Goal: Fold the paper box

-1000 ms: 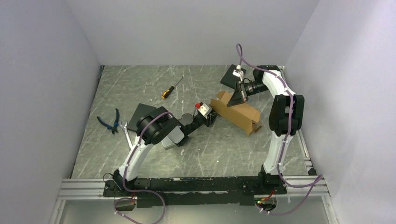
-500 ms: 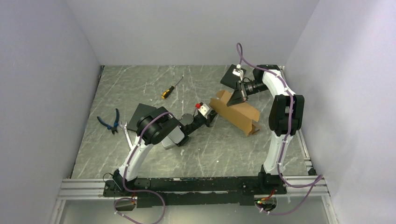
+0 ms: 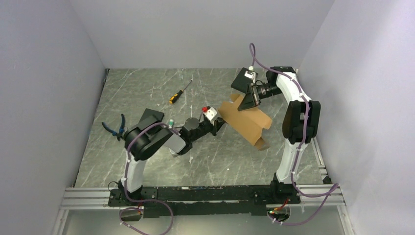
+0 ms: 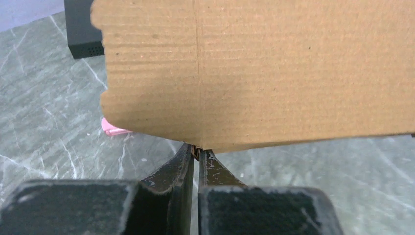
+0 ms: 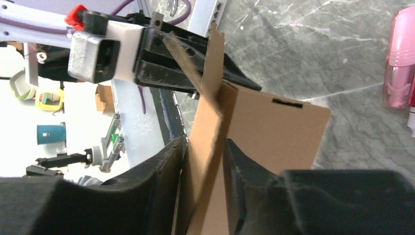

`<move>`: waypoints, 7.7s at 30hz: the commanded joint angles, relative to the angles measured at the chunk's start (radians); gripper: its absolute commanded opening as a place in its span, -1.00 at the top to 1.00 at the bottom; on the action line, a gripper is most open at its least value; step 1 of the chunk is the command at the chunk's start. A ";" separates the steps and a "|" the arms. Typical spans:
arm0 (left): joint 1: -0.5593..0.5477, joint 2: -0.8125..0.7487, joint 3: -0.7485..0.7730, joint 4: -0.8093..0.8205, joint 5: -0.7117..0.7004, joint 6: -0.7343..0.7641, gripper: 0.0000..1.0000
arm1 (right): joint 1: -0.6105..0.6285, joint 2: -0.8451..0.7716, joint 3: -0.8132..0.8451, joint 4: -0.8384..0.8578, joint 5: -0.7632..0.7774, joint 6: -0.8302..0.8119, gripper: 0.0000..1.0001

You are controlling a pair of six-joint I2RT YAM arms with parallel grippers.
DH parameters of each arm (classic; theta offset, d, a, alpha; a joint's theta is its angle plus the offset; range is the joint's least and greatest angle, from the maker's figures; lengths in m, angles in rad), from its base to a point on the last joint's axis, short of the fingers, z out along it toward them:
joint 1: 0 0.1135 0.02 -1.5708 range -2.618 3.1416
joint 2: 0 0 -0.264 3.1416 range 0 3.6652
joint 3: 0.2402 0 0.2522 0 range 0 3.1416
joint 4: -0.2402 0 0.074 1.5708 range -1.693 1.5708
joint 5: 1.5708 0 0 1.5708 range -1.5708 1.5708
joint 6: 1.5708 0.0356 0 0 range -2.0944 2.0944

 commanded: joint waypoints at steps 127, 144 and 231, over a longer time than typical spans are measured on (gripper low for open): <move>0.135 -0.197 0.617 -2.073 -0.306 -0.654 1.00 | 0.033 -0.887 -0.964 1.199 0.277 0.644 -0.07; 0.029 -0.268 0.589 -2.099 -0.534 -0.816 1.00 | 0.199 -0.712 -1.024 1.359 0.661 0.695 -0.65; -0.107 -0.474 0.300 -1.845 -0.556 -1.037 1.00 | 0.226 -0.836 -1.057 1.367 0.490 0.530 1.00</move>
